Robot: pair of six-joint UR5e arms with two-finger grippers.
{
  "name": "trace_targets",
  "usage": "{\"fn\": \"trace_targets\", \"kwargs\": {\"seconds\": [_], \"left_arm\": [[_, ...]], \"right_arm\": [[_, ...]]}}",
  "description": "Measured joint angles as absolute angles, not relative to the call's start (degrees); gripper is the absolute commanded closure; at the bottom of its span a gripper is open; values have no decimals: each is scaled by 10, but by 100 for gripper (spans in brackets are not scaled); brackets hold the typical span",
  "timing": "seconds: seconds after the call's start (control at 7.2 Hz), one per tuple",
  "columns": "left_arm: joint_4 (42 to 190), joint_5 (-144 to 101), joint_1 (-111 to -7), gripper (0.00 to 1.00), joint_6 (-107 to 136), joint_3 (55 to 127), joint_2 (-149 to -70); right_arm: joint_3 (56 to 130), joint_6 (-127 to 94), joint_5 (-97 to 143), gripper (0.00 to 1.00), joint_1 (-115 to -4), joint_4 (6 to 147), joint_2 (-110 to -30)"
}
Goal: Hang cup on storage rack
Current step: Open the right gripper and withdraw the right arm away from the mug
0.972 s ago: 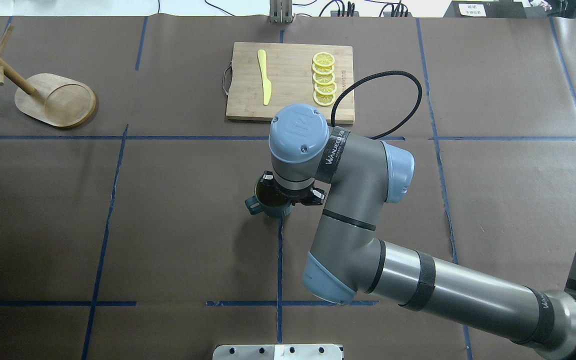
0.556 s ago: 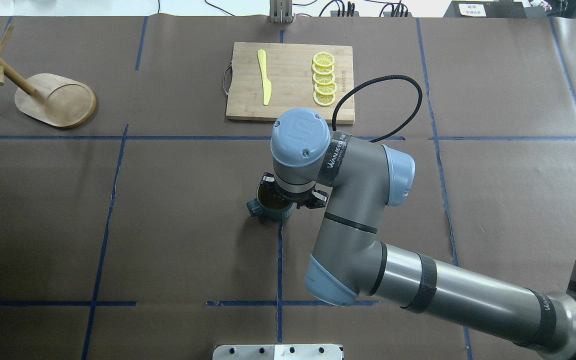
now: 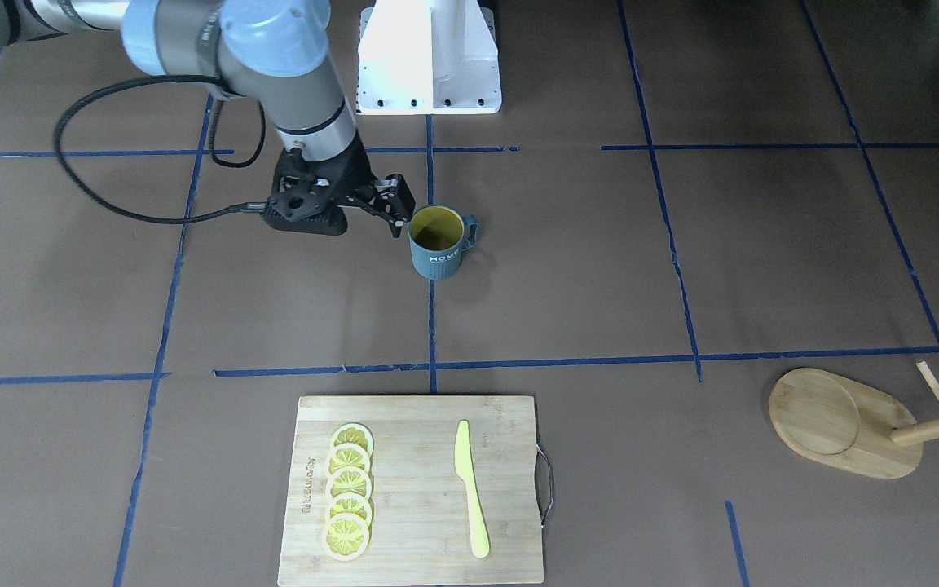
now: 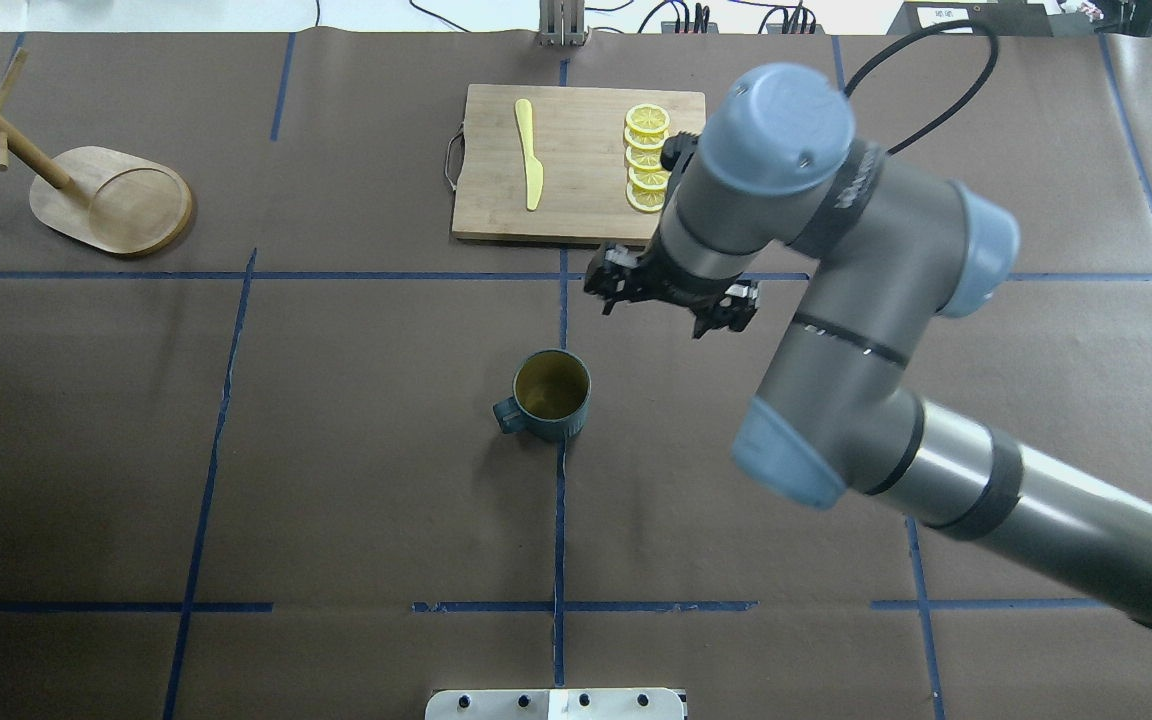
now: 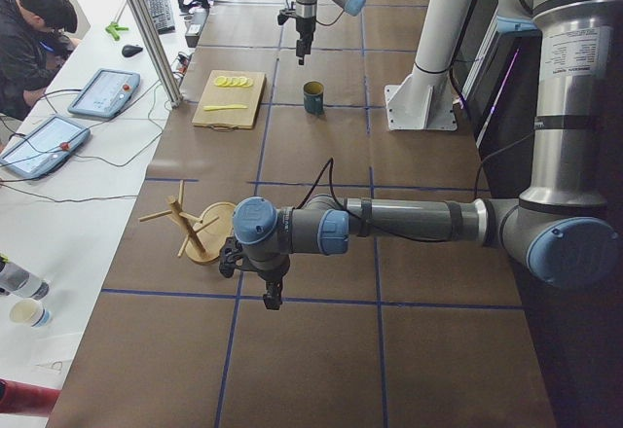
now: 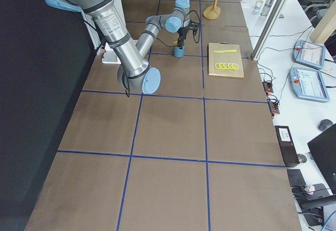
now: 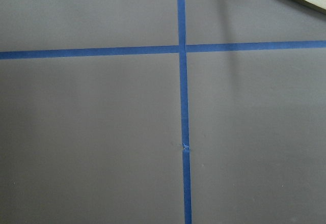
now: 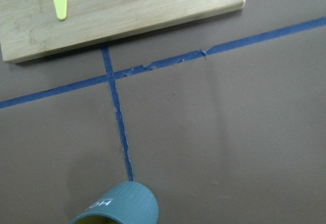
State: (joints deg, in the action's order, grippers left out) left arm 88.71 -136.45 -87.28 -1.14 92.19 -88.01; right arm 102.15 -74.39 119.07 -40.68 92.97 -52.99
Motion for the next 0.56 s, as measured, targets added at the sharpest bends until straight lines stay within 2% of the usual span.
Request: {"fn": "trace_targets", "kwargs": {"seconds": [0.56], "left_arm": [[888, -1364, -872, 0, -10, 927, -882]], "right_arm": [[1014, -270, 1291, 0, -652, 996, -672]]}}
